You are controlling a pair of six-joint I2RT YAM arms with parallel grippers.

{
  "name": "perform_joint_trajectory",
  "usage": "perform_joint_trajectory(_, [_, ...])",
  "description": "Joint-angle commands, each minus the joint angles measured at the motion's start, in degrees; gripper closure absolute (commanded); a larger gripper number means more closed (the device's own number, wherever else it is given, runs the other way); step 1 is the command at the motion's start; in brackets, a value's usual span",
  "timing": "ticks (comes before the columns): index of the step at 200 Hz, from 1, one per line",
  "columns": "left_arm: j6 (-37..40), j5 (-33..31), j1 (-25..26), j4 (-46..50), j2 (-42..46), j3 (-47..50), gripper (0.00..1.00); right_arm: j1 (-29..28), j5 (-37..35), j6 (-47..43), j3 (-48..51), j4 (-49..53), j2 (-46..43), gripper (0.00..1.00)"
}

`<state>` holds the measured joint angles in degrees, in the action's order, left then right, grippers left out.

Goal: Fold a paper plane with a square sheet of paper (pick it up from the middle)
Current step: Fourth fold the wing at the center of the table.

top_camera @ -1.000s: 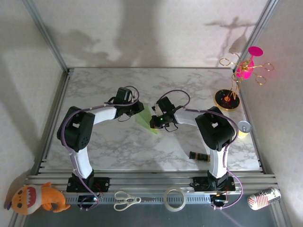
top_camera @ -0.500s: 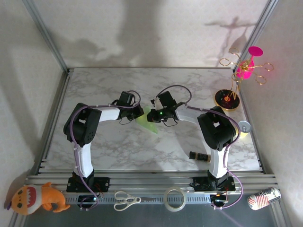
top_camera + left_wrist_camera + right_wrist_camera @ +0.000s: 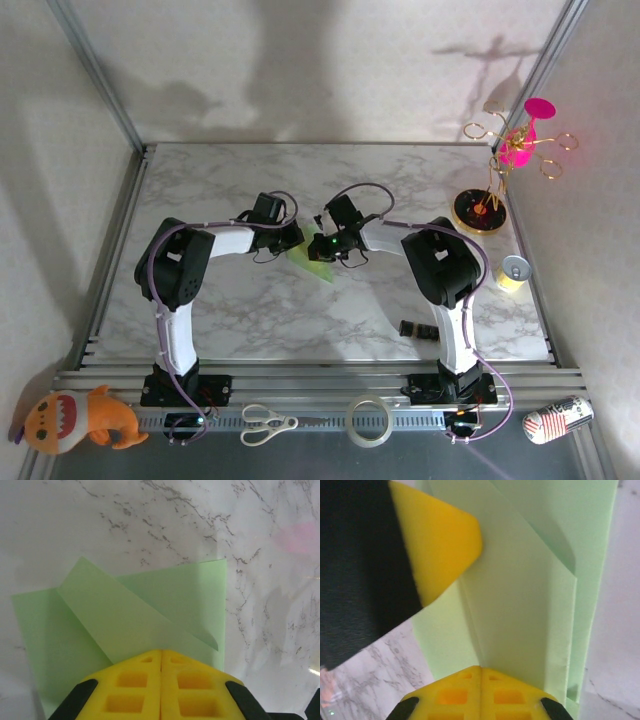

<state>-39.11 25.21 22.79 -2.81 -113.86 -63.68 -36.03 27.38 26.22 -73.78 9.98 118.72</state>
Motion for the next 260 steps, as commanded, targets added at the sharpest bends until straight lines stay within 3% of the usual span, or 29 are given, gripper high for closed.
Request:
perform_joint_trajectory(1, [-0.6, -5.6, 0.3, 7.2, -2.3, -0.5, 0.94, -0.4, -3.1, -1.1, -0.6, 3.8, 0.9, 1.00])
perform_joint_trajectory(52, [-0.8, -9.3, 0.3, 10.0, -3.0, -0.4, 0.95, -0.3, -2.9, -2.9, 6.0, 7.5, -3.4, 1.00])
perform_joint_trajectory(128, [-0.5, -8.2, 0.3, 9.7, -3.2, -0.6, 0.95, -0.3, -3.6, -2.0, 16.2, 9.0, -10.8, 1.00])
perform_joint_trajectory(196, [0.4, -5.5, 0.3, 8.6, -2.4, -1.0, 0.94, -0.3, -4.4, 3.6, 28.2, 3.1, -17.9, 1.00])
perform_joint_trajectory(234, [-0.1, 0.3, 0.4, 7.3, 0.9, -4.2, 0.89, 0.0, -5.8, 3.6, 24.8, -1.6, -23.9, 1.00])
perform_joint_trajectory(260, [-3.8, 4.0, 0.3, 3.7, 5.7, -5.8, 0.77, 0.7, -7.5, 4.3, 22.7, -7.2, -26.6, 0.88])
